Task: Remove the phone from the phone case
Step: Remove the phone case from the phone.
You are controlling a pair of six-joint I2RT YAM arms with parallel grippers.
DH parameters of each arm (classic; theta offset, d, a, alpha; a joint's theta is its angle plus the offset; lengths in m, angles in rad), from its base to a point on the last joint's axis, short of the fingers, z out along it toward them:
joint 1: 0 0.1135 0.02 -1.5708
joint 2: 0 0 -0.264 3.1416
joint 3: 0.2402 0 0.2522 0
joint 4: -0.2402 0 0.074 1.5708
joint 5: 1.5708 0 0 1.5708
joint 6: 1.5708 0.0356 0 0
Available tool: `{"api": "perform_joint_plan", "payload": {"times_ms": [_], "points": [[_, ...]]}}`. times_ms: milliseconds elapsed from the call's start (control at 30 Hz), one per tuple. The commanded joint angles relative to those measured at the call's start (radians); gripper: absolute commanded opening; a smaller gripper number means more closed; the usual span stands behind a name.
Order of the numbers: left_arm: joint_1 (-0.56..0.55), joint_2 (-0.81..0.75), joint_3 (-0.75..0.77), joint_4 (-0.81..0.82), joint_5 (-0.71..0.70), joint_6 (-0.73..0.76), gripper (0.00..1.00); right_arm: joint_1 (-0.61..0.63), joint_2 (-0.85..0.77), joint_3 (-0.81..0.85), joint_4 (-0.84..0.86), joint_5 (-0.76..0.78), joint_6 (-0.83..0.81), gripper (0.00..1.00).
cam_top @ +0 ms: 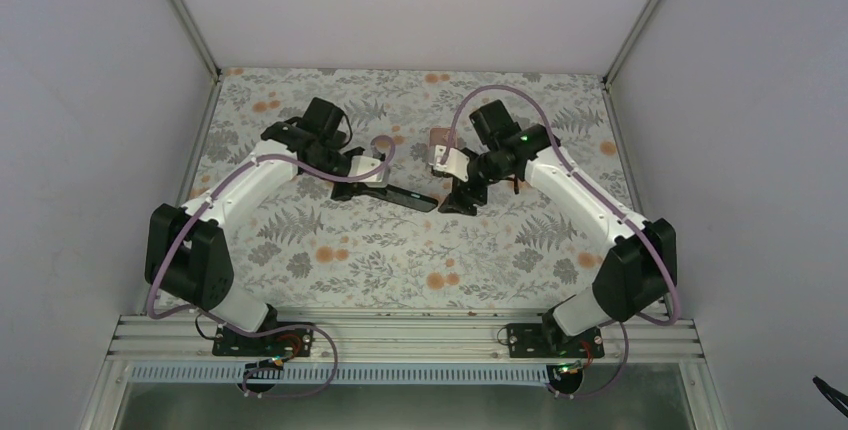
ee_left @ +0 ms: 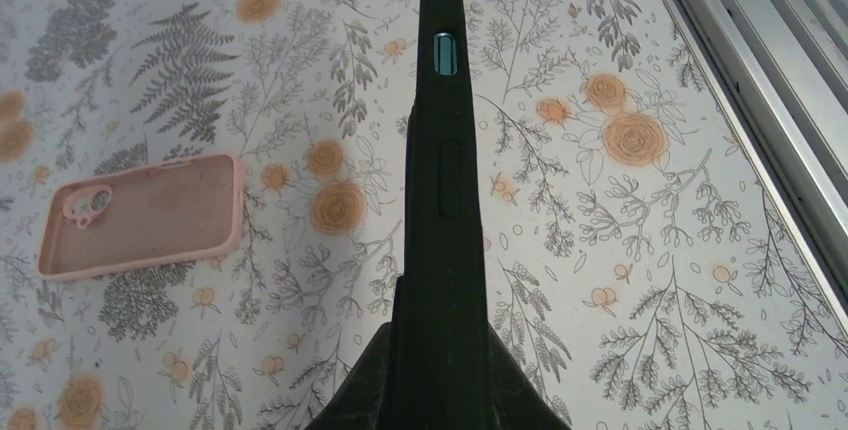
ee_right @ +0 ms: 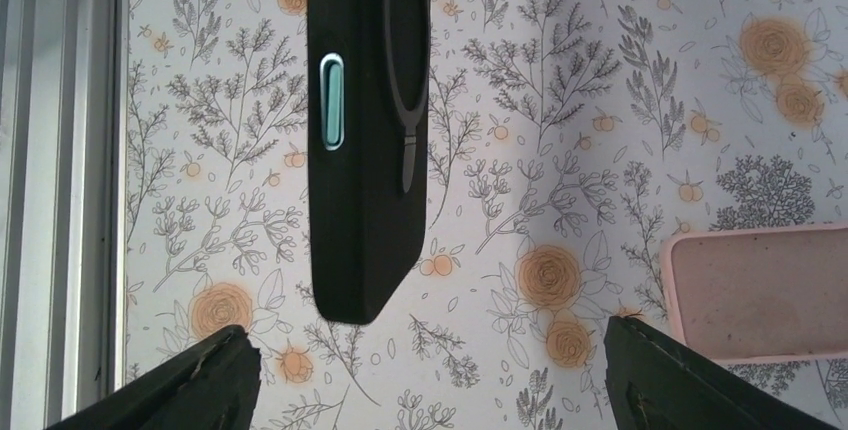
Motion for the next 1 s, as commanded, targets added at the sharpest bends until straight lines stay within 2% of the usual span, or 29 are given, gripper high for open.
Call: {"api": "perform_joint_plan", "payload": {"times_ms": [0, 967], "points": [[-0.002, 0.005, 0.050, 0.046, 0.091, -0.022, 0.02, -0.004, 0.023, 0.040, 0.023, -0.020, 0.001, 0.86], [-0.033, -0.017, 0.022, -0.005, 0.061, 0.029, 0.02, -0.029, 0.109, 0.120, 0.065, 0.069, 0.022, 0.76]]}}
